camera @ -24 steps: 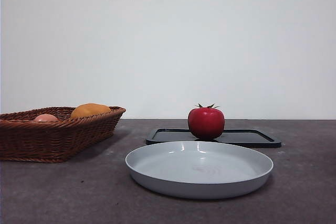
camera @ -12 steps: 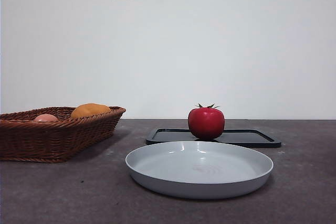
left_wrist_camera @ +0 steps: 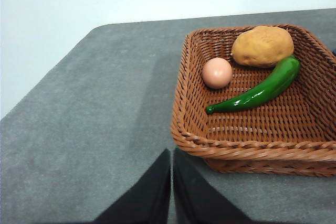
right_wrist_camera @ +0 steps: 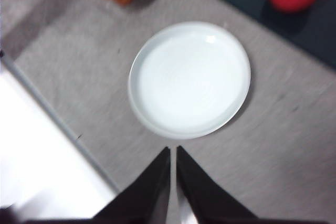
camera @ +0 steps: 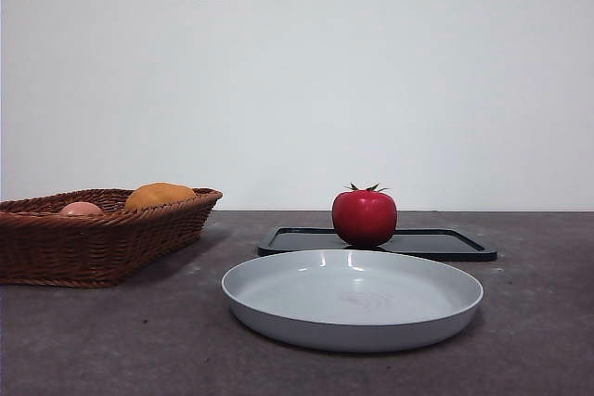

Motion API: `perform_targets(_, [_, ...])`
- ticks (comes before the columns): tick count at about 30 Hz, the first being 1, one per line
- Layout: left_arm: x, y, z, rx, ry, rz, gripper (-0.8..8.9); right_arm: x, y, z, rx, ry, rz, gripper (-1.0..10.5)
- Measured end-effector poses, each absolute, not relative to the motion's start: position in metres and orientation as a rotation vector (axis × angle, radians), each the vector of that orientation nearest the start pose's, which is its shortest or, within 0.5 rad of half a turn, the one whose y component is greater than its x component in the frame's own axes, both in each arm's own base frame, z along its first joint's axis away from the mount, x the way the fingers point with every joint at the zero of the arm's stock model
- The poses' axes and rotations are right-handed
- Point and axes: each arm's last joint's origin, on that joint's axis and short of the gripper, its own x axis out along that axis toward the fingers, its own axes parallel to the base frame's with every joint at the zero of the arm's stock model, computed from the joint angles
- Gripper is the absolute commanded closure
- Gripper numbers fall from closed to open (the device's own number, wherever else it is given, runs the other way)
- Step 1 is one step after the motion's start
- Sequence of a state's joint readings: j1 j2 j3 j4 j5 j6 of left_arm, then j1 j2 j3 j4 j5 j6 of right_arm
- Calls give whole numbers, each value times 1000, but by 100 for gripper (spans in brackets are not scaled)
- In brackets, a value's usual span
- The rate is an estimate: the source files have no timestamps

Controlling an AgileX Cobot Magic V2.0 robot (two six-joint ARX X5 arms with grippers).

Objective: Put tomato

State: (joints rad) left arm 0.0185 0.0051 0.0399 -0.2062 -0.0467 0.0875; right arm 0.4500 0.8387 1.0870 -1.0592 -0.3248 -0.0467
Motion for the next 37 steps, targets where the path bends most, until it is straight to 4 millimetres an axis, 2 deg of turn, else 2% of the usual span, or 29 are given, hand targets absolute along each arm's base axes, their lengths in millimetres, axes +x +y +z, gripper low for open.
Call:
perform_targets(3, [94,3,157,90,174,58,806,112,54,355,-83,664,693,937])
perform_targets(6, [94,3,157,90,174,58,806,110,41,350,-52,485,605,937])
perform_targets(10, [94,3,157,90,174,58,806,105,26,326,-27,297,482,937])
perform_targets(16, [94,3,157,90,174,58,806,100,12,276,-32,103,344,937])
perform_targets(21, [94,3,157,90,174,58,806,98,7,235,-40,36,293,937])
perform_targets(25, [94,3,157,90,174,58,806,97,5,212,-42,12,222,937])
perform_targets(37, [94,3,157,90,174,58,806,98,0,165,14,54,37,937])
